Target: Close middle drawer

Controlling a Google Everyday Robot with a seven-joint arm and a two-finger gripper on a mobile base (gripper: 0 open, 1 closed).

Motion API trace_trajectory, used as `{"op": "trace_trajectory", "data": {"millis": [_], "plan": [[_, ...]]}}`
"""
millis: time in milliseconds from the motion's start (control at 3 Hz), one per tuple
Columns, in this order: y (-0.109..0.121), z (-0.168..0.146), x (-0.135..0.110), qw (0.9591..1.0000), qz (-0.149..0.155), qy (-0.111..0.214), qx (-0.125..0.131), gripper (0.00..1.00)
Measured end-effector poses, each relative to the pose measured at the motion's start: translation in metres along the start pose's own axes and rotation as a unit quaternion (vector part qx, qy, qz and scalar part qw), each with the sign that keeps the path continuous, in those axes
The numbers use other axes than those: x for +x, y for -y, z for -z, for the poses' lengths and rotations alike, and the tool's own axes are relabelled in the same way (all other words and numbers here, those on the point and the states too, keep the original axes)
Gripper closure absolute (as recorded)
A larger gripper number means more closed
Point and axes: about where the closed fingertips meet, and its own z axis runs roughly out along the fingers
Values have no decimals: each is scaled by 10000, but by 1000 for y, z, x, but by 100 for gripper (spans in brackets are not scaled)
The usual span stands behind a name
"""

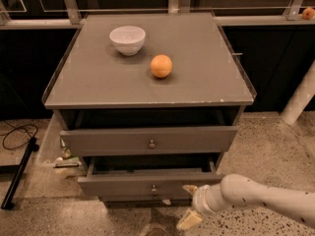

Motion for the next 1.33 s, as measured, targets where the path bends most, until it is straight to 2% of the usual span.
{"op": "trace_trajectory", "data": {"millis": [333,667,1000,1333], "plan": [[41,-3,-8,9998,171,78,80,42],[102,0,-4,9996,182,-38,235,37],[125,11,-9,9988,193,-6,454,14],[124,11,-9,9988,193,-6,454,0]]}}
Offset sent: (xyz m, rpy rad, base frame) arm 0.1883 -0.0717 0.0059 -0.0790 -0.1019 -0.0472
